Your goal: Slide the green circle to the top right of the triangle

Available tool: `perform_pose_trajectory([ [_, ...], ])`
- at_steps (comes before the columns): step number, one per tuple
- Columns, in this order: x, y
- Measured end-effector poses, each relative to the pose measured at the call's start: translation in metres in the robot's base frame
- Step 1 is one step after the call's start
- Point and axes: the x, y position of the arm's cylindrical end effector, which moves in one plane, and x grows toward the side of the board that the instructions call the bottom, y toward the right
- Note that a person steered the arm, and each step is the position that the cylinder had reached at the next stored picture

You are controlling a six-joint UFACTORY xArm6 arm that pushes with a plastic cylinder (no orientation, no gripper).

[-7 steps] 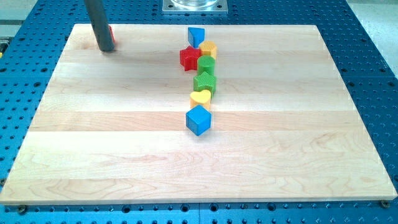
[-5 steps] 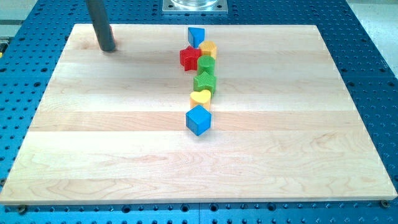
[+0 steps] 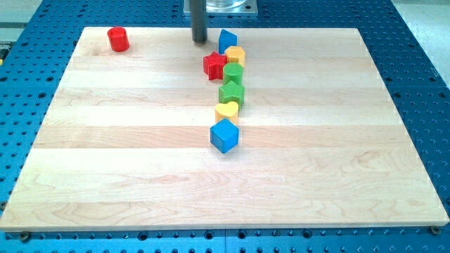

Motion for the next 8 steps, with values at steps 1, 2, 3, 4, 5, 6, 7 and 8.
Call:
perform_pose_trajectory([
  [1, -0.001, 0.037],
  [2, 0.004, 0.094],
  [3, 0.09, 0.1],
  [4, 0.149, 0.108],
  [5, 0.182, 0.124],
  [6, 0.207, 0.106],
  [7, 0.264, 0.141],
  [8, 0.272, 0.093],
])
